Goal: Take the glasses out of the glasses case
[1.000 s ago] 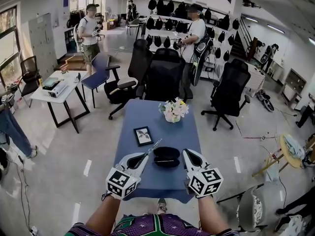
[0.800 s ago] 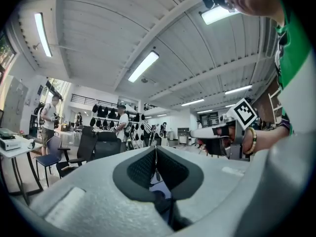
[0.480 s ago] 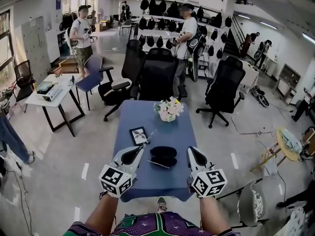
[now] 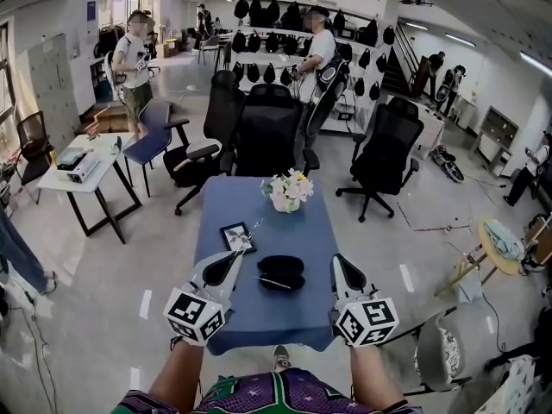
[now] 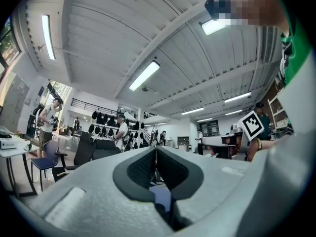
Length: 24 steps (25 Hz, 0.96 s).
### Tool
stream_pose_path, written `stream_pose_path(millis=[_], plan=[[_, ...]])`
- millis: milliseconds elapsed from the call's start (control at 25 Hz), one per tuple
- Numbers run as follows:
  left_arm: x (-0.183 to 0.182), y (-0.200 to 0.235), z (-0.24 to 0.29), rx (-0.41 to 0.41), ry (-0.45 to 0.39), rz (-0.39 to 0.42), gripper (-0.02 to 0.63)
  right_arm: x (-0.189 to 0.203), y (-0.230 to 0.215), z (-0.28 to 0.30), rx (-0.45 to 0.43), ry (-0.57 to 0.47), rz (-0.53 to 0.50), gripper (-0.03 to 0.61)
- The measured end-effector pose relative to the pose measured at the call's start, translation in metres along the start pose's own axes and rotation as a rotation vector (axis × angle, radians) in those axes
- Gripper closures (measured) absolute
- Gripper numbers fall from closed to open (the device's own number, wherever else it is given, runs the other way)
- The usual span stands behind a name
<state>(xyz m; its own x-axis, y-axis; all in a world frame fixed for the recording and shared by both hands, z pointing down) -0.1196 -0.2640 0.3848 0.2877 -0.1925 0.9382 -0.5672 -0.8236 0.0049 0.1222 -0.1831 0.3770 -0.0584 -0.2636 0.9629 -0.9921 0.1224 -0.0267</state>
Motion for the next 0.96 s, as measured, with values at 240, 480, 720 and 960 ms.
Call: stream_pose_path(millis=[240, 480, 720, 960], plan=[[-0.008, 0.003, -0.001, -0.018, -0.02, -0.001, 0.594, -0.001, 0.001, 0.001, -0.012, 0.013, 0.017, 0.577], [-0.01, 0.004, -0.006, -0.031, -0.026, -0.004, 0.594, 0.002, 0.005, 0.002, -0.024, 0.021, 0.022, 0.577], [-0.01, -0.001, -0.006, -0.033, -0.031, -0.003, 0.594, 0.006, 0.002, -0.003, -0.026, 0.026, 0.027, 0.577], [-0.014, -0.007, -0.007, -0.033, -0.038, 0.0, 0.594, 0.002, -0.001, -0.009, -0.025, 0.021, 0.026, 0.577]])
Point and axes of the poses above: the fingertips, and each gripper's own axes: z forward along the fingers, y to its left, x out of its underside, the point moved 5 cm from there along -z, backward along the fingers, and after that the axes turned 13 degrees about -y, right-handed, at the moved point
